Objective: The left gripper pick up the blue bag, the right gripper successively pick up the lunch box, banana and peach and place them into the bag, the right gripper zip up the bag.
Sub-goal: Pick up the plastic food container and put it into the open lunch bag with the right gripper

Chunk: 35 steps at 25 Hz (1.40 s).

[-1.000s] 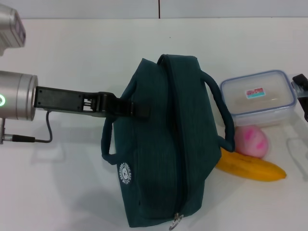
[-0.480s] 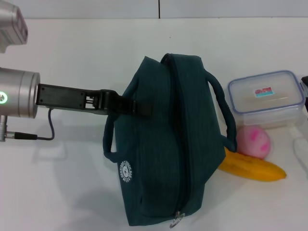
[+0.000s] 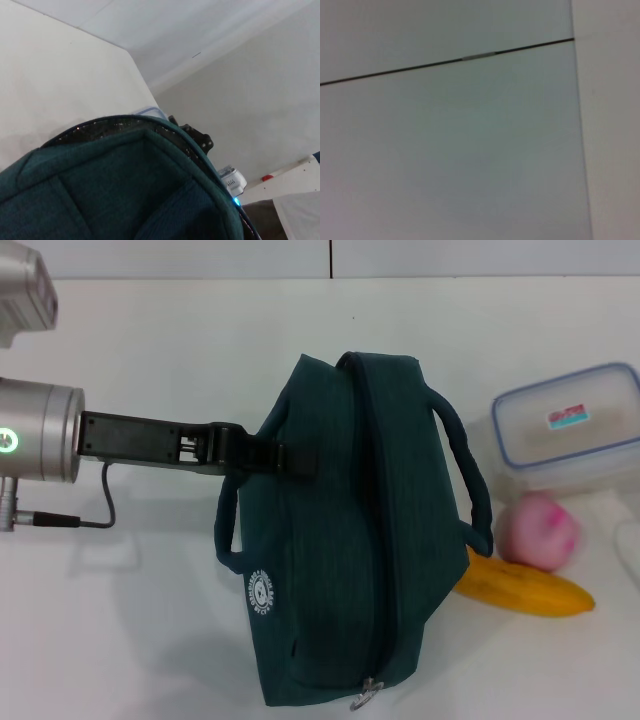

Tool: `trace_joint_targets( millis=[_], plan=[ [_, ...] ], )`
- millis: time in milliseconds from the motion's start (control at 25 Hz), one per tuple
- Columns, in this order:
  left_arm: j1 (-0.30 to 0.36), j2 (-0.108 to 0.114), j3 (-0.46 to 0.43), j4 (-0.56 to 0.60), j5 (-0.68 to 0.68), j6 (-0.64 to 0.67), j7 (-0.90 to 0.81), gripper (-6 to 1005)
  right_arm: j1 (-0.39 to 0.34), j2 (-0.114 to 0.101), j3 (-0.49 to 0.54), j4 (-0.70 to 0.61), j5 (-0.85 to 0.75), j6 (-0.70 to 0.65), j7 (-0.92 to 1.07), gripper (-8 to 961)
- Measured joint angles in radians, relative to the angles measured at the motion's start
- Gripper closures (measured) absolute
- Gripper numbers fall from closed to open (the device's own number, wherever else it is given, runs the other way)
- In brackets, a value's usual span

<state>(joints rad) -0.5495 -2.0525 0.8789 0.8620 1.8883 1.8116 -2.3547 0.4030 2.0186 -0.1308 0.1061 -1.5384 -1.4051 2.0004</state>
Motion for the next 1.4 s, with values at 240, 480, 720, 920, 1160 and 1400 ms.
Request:
trace_joint_targets(
  millis=[240, 480, 720, 920, 1160, 1400],
  plan=[
    [0.000, -0.001, 0.000, 0.000, 0.000, -0.004, 0.001, 937, 0.001, 0.001, 0.026, -0.013, 0.004, -0.055, 0.035, 839],
    [-0.006, -0.002, -0.003, 0.000, 0.000, -0.014, 0.001, 937, 0.024, 0.003, 0.041, -0.014, 0.022, -0.168, 0.042, 837],
    [-0.023, 0.007, -0.010, 0.000, -0.025, -0.014, -0.010, 938, 0.075, 0.005, 0.043, -0.014, 0.033, -0.284, 0.043, 834],
    [-0.034, 0.008, -0.011, 0.000, -0.036, -0.019, -0.016, 938, 0.128, 0.005, 0.043, -0.013, 0.035, -0.349, 0.043, 832],
    [-0.049, 0.002, -0.011, -0.002, -0.037, -0.042, -0.016, 938, 0.223, 0.006, 0.041, -0.008, 0.030, -0.385, 0.037, 830],
    [-0.089, 0.003, -0.011, -0.062, -0.037, -0.073, -0.003, 937, 0.287, 0.009, 0.028, 0.009, -0.013, -0.367, 0.017, 827]
  ],
)
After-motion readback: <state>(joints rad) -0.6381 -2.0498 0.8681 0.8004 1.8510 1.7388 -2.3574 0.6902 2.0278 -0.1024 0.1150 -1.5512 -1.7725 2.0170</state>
